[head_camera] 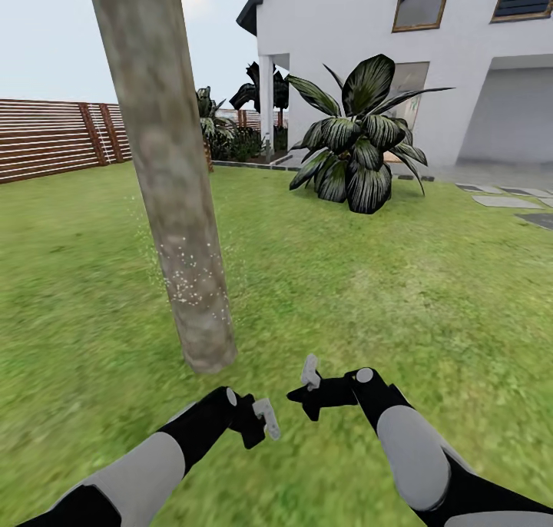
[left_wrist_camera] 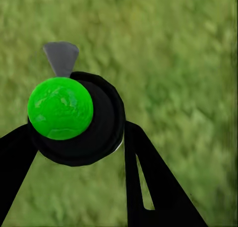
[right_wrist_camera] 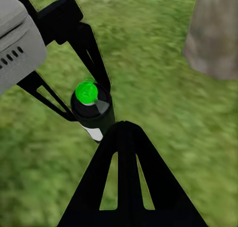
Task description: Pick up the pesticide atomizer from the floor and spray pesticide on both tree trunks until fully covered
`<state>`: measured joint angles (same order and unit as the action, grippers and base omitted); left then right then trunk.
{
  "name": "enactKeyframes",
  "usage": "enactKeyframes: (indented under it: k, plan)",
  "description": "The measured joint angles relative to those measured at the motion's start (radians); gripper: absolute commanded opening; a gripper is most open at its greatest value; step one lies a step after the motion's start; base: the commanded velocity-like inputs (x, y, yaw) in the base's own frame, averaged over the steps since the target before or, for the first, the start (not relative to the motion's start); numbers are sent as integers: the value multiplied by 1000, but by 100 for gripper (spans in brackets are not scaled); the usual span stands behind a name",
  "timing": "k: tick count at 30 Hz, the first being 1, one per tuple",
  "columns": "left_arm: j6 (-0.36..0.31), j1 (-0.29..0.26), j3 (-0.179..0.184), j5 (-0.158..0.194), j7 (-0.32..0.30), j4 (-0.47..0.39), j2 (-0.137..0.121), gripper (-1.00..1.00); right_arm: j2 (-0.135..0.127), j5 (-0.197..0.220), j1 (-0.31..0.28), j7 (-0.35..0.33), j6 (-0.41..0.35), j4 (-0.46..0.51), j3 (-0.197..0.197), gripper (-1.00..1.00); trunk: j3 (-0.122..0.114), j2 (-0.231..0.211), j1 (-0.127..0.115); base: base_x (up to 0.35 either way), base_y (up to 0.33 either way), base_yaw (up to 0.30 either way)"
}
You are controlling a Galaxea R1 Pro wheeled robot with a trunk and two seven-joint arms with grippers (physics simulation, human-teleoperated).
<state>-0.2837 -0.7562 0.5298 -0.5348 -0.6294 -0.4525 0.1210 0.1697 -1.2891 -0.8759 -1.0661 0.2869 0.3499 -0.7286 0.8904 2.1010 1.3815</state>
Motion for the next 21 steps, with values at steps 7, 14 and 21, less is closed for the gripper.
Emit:
enactKeyframes:
  k: [7, 14, 21]
  plan:
    - [9, 0, -5, 12, -21, -1, 8, -100, 5, -1, 0, 0, 0, 0, 0, -100, 0, 0, 0, 0, 0, 0]
    - [14, 0, -7, 53, -21, -5, 9, -100, 5, 0, 0, 0, 0, 0, 0, -100, 0, 0, 0, 0, 0, 0]
    - [14, 1, -7, 77, -19, -14, 15, -100, 5, 0, 0, 0, 0, 0, 0, -100, 0, 0, 0, 0, 0, 0]
